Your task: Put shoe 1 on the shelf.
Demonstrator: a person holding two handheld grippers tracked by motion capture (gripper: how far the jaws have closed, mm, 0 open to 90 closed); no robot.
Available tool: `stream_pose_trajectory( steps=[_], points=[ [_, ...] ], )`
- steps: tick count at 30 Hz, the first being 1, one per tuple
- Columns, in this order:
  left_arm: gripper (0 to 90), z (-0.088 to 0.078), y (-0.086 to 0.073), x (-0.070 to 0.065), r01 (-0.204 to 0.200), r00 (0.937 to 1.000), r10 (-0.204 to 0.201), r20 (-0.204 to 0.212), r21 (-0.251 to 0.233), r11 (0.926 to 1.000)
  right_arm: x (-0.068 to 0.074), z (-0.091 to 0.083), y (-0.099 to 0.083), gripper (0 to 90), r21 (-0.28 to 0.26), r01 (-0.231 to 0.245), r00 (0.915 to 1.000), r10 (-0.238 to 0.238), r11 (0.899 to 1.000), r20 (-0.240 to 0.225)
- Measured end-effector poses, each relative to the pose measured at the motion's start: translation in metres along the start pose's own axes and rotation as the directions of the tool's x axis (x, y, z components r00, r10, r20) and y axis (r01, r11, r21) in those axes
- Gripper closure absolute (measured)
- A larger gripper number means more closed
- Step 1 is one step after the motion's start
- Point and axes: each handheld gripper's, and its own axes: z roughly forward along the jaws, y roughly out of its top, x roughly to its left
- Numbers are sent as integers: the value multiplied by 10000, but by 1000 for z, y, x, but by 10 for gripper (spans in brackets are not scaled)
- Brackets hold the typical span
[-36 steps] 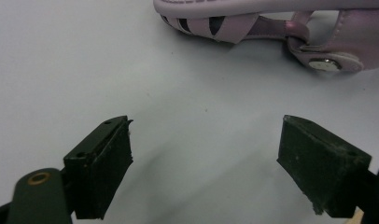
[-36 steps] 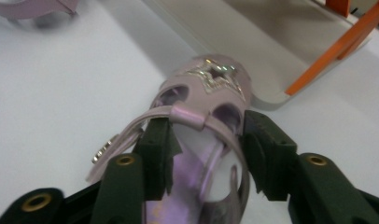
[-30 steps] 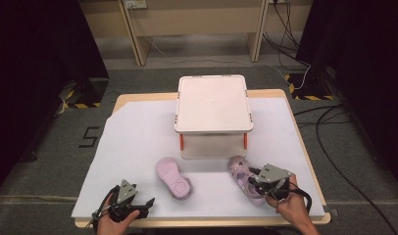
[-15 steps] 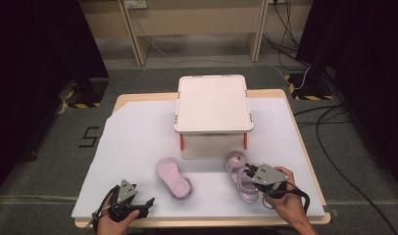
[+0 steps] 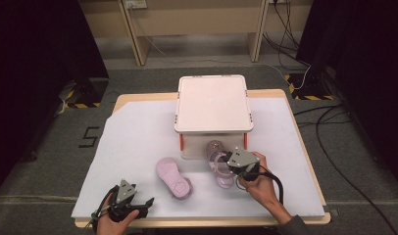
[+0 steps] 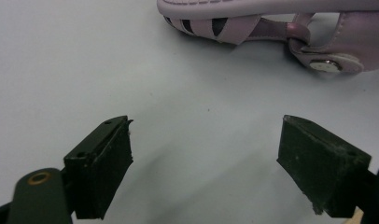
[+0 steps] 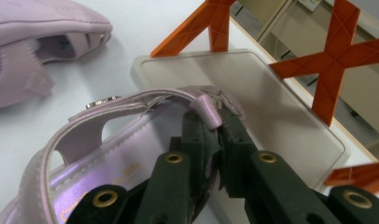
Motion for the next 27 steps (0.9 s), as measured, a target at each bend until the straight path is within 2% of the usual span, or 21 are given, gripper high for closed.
stream_pose_trajectory(
  steps=[1, 2, 3, 4, 8, 10, 14, 15, 16, 17, 18, 19, 20, 22, 25, 26, 27],
  points=[
    [169, 0, 0, 0, 0, 10000, 0, 0, 0, 10000, 0, 0, 0, 828, 0, 0, 10000, 0, 10000, 0],
    [169, 0, 0, 0, 6, 10000, -6, 13, -29, 10000, -1, 9, 3, 827, -2, 119, 9999, -119, 9999, 79],
    [169, 0, 0, 0, -2, 10000, 2, 7, -8, 10000, -1, 9, 3, 827, -2, 119, 9999, -119, 9999, 79],
    [169, 0, 0, 0, -11, 10000, 11, 12, -15, 10000, 0, 18, 5, 827, 77, 84, 9997, -85, 9999, 209],
    [169, 0, 0, 0, -13, 10000, 13, 19, -8, 10000, -3, 31, 9, 825, 130, 204, 9993, -208, 9997, 312],
    [169, 0, 0, 0, -5, 10000, 5, 27, -10, 10000, -6, 44, 12, 822, 215, 215, 9986, -225, 9995, 480],
    [170, 0, 0, 0, -17, 10000, 17, 32, -11, 10000, -6, 54, 13, 812, 385, 243, 9980, -265, 9990, 582],
    [170, 0, 0, 0, -17, 10000, 17, 40, -17, 10000, -6, 57, 13, 795, 454, 284, 9974, -313, 9986, 651],
    [169, 0, 0, 0, -36, 10000, 36, 50, -11, 10000, -6, 62, 12, 717, 417, 122, 9972, -153, 9991, 732],
    [169, 0, 0, 0, -36, 10000, 36, 50, -11, 10000, -6, 62, 12, 717, 417, 122, 9972, -153, 9991, 732],
    [169, 0, 0, 0, -34, 10000, 34, 49, -9, 10000, -7, 62, 12, 677, 387, 45, 9967, -76, 9992, 805],
    [169, 1, 0, 0, -27, 10000, 28, 51, -7, 10000, -7, 60, 13, 598, 495, -68, 9960, 23, 9988, 896],
    [169, 1, -1, 0, -27, 10000, 27, 51, 5, 10000, -7, 58, 14, 558, 541, -109, 9944, 51, 9985, 1056],
    [169, 1, 0, 0, -36, 10000, 35, 51, 0, 10000, -7, 57, 14, 532, 563, -195, 9938, 132, 9982, 1100],
    [170, 1, 0, -1, -48, 10000, 48, 42, 20, 10000, -9, 47, 14, 462, 410, -724, 9921, 677, 9965, 1054],
    [169, 1, 0, -1, -67, 10000, 67, 54, 47, 10000, -9, 39, 14, 429, 91, -1172, 9897, 1160, 9931, 839],
    [170, 1, 0, -1, -55, 10000, 55, 45, 38, 10000, -9, 34, 14, 421, -31, -1424, 9872, 1422, 9898, 722]
  ],
)
